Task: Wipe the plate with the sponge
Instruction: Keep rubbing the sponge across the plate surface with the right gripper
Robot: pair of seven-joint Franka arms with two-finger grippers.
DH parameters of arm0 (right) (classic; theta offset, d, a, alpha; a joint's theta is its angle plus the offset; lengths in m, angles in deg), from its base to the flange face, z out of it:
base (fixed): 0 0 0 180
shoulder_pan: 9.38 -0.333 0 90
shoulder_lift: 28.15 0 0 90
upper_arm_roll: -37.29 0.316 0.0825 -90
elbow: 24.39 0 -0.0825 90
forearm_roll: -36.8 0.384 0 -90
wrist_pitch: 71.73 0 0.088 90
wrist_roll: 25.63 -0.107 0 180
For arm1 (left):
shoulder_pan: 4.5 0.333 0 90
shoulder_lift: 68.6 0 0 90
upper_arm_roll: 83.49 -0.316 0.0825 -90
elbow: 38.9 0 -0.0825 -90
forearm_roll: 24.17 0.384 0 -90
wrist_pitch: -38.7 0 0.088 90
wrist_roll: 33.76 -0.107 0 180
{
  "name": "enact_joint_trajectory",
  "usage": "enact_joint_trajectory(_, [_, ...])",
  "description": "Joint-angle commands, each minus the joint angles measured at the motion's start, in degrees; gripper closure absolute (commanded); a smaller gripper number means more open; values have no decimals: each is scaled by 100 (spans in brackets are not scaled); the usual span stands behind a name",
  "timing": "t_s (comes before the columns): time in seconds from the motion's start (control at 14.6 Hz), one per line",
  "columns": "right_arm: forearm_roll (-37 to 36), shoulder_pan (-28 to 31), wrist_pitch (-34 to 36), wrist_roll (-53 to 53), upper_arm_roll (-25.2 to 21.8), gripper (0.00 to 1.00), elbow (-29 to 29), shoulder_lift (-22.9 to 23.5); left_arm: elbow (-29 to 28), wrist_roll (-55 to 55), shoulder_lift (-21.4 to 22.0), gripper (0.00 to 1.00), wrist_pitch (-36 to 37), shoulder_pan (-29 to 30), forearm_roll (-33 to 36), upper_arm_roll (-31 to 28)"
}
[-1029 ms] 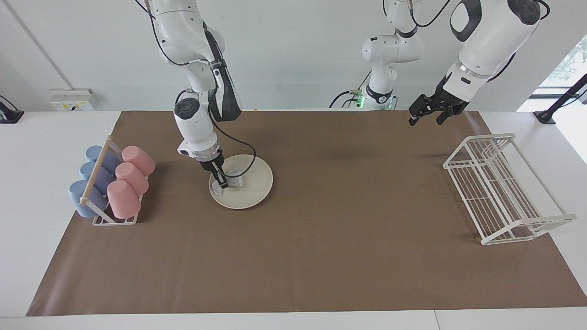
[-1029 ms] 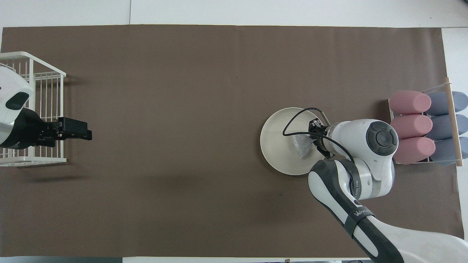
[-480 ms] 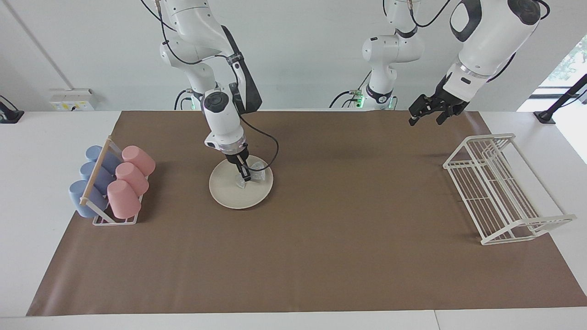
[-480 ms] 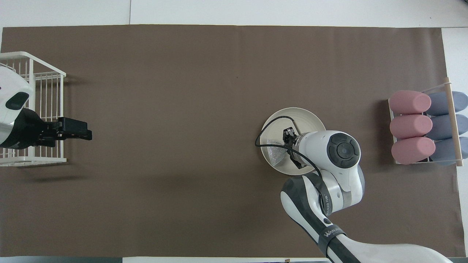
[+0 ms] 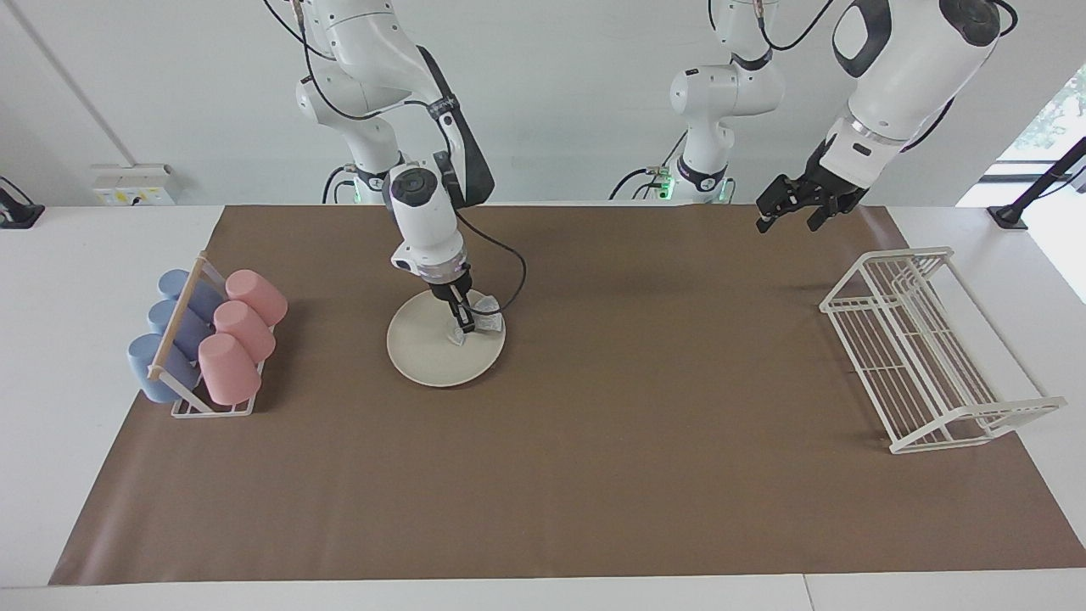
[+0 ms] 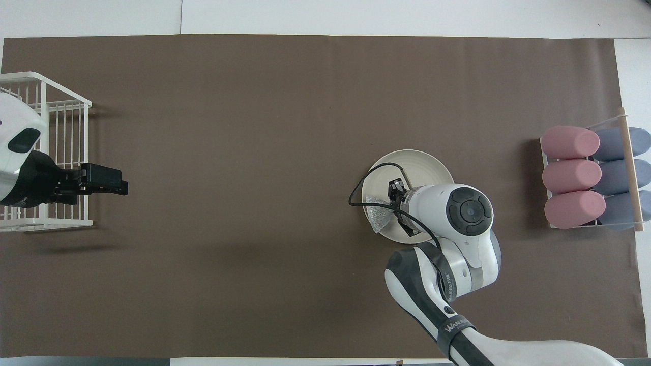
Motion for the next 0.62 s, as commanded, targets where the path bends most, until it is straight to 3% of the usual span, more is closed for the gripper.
enact_joint_trajectory(0.0, [33,437,-12,698,5,100,0,300,93,69,-28,0,104,-4,124,4])
enact_joint_trajectory(0.55, [-19,1150,128,1983,5,100,0,265,93,69,-28,0,104,-4,124,4])
